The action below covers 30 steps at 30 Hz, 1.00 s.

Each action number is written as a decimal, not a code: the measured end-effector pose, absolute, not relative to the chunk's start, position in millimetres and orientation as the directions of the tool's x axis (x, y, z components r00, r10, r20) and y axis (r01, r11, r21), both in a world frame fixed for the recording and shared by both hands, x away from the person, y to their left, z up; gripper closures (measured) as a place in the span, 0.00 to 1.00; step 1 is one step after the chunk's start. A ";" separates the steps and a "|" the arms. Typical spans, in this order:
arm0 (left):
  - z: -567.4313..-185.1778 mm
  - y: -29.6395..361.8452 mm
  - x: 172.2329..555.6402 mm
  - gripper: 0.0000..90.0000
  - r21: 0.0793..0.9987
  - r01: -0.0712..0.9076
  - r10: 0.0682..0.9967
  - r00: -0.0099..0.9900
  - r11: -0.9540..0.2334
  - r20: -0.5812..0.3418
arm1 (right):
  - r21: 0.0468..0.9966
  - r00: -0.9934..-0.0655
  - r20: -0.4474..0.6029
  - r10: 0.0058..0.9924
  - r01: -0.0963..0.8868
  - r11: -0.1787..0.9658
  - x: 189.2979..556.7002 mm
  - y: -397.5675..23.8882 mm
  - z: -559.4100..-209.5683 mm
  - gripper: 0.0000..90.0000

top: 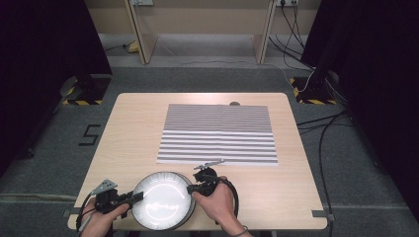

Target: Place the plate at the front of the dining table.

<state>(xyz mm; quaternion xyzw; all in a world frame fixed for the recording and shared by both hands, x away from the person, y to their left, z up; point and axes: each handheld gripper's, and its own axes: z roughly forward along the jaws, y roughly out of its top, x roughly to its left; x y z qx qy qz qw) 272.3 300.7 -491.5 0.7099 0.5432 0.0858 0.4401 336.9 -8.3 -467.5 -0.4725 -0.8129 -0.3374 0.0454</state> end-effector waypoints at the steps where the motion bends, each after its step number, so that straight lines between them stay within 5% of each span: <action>1: -491.0 300.3 271.3 0.79 0.721 0.693 0.850 0.394 -0.023 -0.351 | 0.499 -0.549 0.397 0.735 0.802 0.329 336.7 -7.6 -468.1 0.90; 14: -490.4 298.7 265.2 0.78 0.731 0.681 0.856 0.401 -0.039 -0.327 | 0.437 -0.513 0.472 0.716 0.842 0.315 330.0 -6.4 -469.4 0.76; 22: -489.8 297.3 265.9 0.80 0.705 0.709 0.857 0.369 -0.010 -0.359 | 0.397 -0.468 0.475 0.745 0.870 0.294 331.2 -7.2 -469.5 0.90; 30: -487.3 296.6 267.5 0.86 0.710 0.704 0.868 0.352 0.001 -0.351 | 0.425 -0.451 0.501 0.738 0.872 0.244 334.9 -11.8 -474.0 0.94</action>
